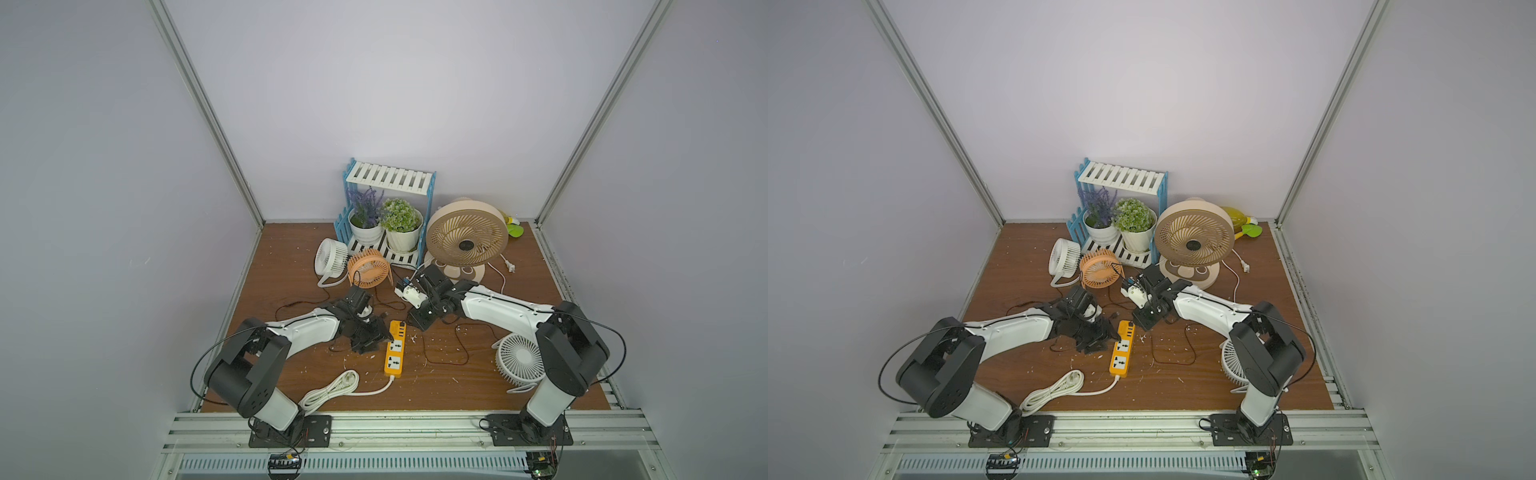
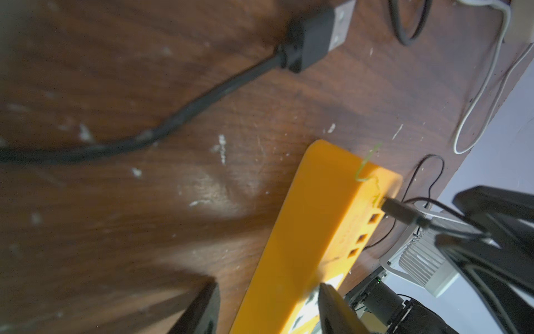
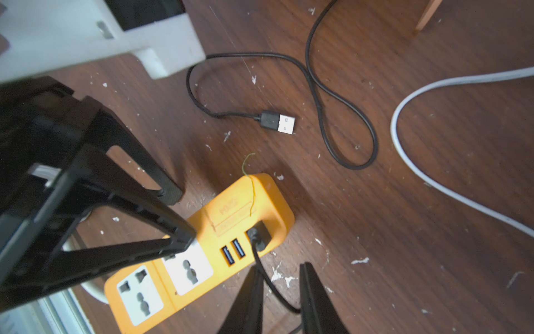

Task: Unplug the desk fan from the power strip
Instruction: Remove the plug from the socket.

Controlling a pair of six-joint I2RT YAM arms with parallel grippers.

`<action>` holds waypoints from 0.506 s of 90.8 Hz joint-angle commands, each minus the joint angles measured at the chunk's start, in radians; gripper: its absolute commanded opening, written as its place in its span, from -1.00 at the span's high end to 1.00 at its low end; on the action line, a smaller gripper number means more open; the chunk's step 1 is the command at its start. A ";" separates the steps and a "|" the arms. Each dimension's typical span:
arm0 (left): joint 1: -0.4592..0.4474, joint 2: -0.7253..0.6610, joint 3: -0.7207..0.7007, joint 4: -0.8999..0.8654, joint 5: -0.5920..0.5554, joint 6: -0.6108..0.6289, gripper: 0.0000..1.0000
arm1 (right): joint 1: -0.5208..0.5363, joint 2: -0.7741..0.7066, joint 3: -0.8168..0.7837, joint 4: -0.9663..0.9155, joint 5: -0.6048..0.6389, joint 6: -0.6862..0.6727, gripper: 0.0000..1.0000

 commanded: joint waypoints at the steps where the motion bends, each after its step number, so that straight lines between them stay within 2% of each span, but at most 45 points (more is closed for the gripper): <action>1: -0.011 0.021 -0.002 -0.023 -0.014 0.005 -0.13 | 0.002 -0.036 -0.009 -0.002 0.004 0.000 0.52; 34: -0.023 0.034 0.001 -0.068 -0.047 0.028 -0.09 | 0.007 -0.050 -0.002 0.007 -0.014 -0.012 0.93; 46: -0.029 0.043 0.000 -0.076 -0.057 0.034 -0.08 | 0.015 -0.080 -0.008 0.023 -0.014 -0.015 1.00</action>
